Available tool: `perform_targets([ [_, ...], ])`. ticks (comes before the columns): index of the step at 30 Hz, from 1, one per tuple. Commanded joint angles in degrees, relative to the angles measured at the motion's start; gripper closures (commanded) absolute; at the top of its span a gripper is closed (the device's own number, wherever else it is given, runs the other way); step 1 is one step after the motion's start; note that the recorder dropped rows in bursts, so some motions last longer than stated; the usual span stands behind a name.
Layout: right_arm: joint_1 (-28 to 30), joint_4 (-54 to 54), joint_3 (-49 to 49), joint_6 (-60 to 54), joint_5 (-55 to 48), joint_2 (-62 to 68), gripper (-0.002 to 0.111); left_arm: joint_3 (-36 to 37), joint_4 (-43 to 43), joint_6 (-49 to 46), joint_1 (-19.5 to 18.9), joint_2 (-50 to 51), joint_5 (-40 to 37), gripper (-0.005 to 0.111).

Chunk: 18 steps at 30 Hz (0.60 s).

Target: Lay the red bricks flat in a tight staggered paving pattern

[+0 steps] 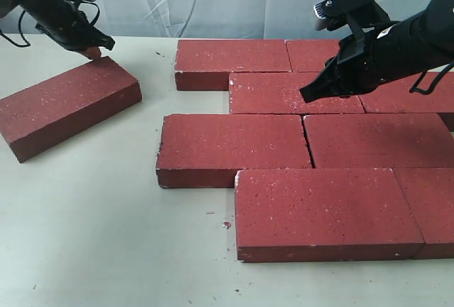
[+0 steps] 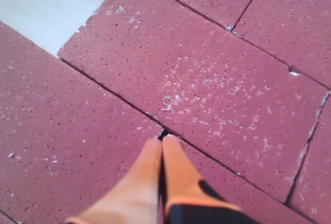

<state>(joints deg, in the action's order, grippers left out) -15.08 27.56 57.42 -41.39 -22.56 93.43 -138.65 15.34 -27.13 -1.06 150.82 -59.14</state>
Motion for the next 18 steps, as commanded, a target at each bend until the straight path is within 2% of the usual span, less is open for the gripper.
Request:
perform_targets([
  [1,0.0,-0.1,0.1,-0.3,0.9,0.1,0.109,-0.1,2.5,-2.8,1.8,-0.2,-2.4,0.107],
  [8,0.0,-0.1,0.1,-0.3,1.4,0.1,0.109,-0.1,2.8,-6.2,3.3,-0.7,-9.0,0.107],
  [14,0.0,-0.1,0.1,-0.3,1.4,0.1,0.109,-0.1,8.6,-8.2,3.4,-3.0,-10.8,0.107],
  [16,0.0,-0.1,0.1,-0.3,1.4,0.1,0.109,-0.1,8.0,-7.6,3.4,-4.0,-10.8,0.107],
  [18,0.0,-0.1,0.1,-0.3,1.4,0.1,0.109,-0.1,3.8,-5.5,3.3,-7.1,-10.8,0.107],
])
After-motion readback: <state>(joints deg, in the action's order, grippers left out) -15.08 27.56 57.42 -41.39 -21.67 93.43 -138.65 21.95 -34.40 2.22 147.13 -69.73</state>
